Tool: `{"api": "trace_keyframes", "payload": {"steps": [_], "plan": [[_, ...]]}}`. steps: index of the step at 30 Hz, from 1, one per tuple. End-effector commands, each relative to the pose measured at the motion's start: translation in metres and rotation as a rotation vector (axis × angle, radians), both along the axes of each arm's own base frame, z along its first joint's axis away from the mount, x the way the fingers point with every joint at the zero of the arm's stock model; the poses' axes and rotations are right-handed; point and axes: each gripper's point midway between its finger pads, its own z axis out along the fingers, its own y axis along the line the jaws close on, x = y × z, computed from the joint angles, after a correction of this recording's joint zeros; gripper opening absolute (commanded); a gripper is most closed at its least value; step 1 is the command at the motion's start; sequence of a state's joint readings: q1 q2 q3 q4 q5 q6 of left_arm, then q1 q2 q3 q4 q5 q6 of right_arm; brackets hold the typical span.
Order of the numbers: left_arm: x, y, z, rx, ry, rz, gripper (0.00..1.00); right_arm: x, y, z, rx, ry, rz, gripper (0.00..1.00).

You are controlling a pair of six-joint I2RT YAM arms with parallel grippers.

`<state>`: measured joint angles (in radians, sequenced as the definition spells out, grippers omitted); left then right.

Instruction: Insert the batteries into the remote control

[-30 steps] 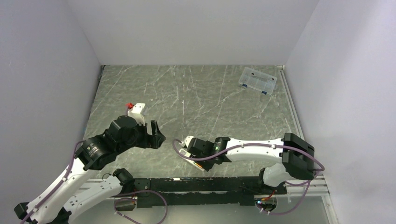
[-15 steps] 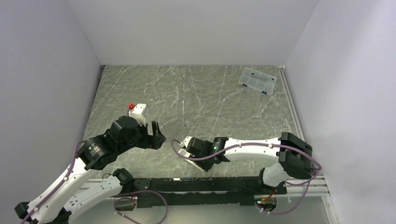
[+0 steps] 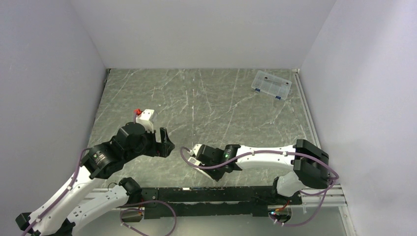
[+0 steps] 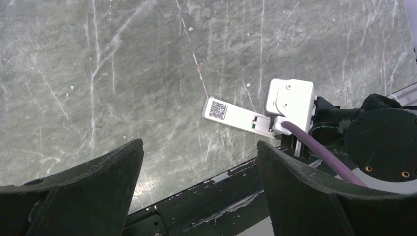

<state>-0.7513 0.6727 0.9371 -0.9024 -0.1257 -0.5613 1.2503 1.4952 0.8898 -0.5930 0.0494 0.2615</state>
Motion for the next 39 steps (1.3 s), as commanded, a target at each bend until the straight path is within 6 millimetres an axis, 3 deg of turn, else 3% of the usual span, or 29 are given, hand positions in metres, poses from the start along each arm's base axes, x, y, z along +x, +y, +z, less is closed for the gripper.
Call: {"api": "trace_keyframes", "payload": {"steps": [1,39], "plan": [[0.0061,-0.0038,0.0061,-0.011,-0.030,-0.002,0.92,0.0048,0.0135,0.0085,0.051,-0.012,0.003,0.09],[0.0060,-0.0043,0.0054,-0.010,-0.027,-0.004,0.92,0.0079,0.0111,0.0075,0.046,-0.029,-0.014,0.30]]}}
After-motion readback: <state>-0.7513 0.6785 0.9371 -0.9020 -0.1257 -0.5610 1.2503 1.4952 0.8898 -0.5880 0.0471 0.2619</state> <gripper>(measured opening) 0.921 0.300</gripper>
